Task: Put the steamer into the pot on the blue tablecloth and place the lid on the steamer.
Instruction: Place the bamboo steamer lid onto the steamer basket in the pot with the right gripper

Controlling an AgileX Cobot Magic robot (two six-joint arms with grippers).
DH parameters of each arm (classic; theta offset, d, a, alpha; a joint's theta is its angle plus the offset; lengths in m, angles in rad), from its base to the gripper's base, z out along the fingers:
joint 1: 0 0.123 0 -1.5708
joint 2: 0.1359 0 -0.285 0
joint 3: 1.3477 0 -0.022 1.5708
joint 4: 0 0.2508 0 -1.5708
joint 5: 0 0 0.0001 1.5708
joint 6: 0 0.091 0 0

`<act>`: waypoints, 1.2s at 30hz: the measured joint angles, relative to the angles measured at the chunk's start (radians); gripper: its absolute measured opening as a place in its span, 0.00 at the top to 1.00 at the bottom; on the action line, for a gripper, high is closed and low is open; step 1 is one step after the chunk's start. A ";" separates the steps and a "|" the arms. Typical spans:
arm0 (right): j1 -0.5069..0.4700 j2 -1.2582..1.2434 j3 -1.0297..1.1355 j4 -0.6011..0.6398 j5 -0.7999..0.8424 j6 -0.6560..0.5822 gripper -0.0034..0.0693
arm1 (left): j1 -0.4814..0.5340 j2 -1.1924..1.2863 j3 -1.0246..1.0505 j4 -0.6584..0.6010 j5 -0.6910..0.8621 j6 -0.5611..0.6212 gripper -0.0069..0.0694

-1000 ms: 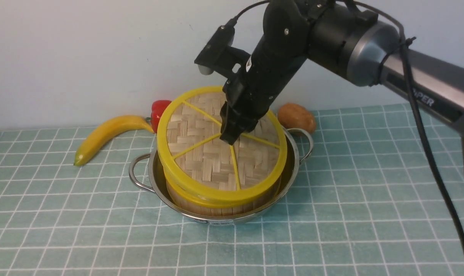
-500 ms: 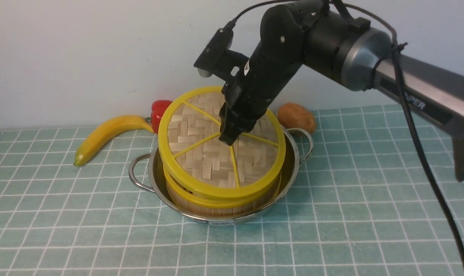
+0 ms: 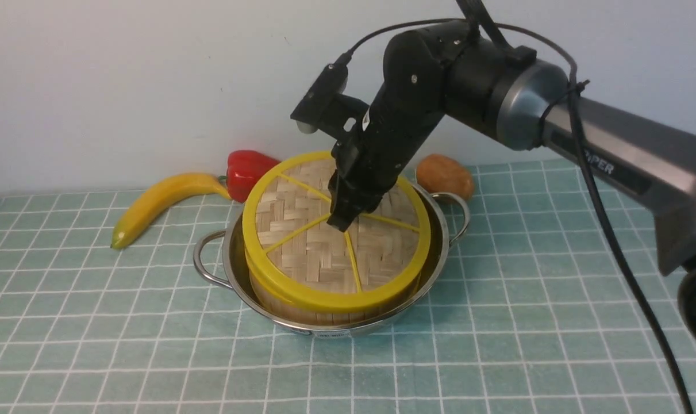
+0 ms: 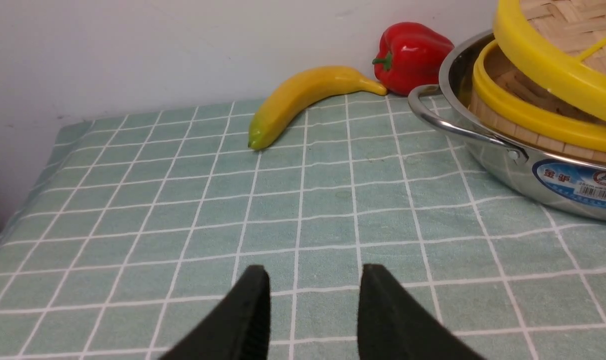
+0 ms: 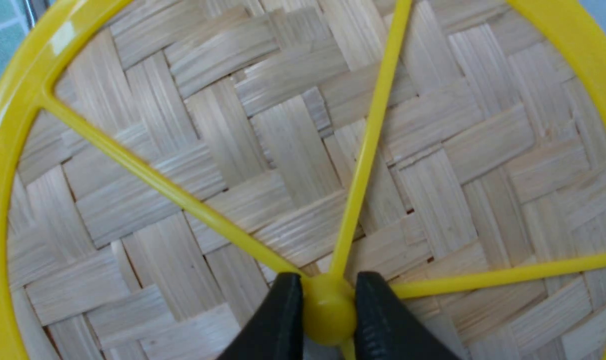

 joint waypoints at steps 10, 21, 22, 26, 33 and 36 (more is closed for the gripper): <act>0.000 0.001 0.000 0.013 -0.041 -0.026 0.75 | 0.000 0.000 0.000 0.000 0.000 0.000 0.59; 0.000 0.001 0.000 0.013 -0.038 -0.029 0.75 | 0.000 0.000 0.000 0.000 0.000 0.000 0.59; 0.000 0.001 0.000 0.013 -0.038 -0.029 0.75 | 0.000 0.000 0.000 0.000 0.000 0.000 0.59; 0.000 -0.009 0.000 0.013 -0.027 -0.029 0.75 | 0.000 0.000 0.000 0.000 0.000 0.000 0.59; 0.000 -0.025 -0.003 0.013 -0.034 -0.029 0.75 | 0.000 0.000 0.000 0.000 0.000 0.000 0.59; 0.000 -0.025 -0.003 0.013 -0.048 -0.029 0.75 | 0.000 0.000 0.000 0.000 0.000 0.000 0.59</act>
